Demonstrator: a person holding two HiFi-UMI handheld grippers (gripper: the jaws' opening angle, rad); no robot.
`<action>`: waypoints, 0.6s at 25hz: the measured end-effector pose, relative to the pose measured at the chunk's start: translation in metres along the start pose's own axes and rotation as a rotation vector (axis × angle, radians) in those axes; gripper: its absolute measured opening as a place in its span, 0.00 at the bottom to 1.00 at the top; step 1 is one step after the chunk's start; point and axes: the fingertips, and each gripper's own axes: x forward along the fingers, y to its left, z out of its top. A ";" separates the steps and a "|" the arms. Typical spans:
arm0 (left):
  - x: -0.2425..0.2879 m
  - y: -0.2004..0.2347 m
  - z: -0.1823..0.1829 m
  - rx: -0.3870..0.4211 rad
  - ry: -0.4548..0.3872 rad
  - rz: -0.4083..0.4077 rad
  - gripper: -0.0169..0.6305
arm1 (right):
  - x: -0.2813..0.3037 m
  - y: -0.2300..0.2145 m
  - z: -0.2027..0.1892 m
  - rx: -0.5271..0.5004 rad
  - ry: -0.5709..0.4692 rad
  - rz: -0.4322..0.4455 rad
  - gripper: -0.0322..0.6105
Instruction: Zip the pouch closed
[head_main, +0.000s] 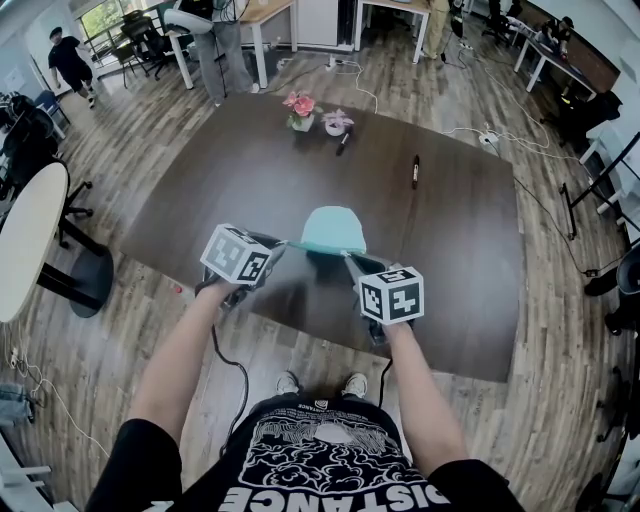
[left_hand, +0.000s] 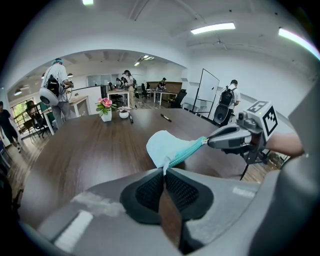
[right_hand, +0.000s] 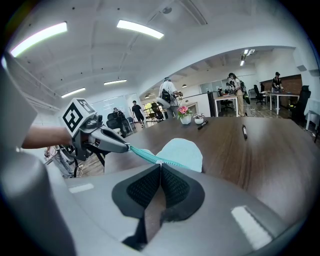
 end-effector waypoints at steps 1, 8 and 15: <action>-0.001 0.001 0.000 -0.001 0.000 0.004 0.06 | -0.001 -0.001 0.000 0.002 0.000 -0.002 0.06; -0.003 0.003 0.002 -0.005 -0.005 0.012 0.06 | -0.003 -0.002 0.000 0.006 -0.002 -0.005 0.06; -0.005 0.001 0.004 0.004 -0.013 0.016 0.06 | -0.003 -0.001 -0.002 0.003 -0.001 -0.003 0.06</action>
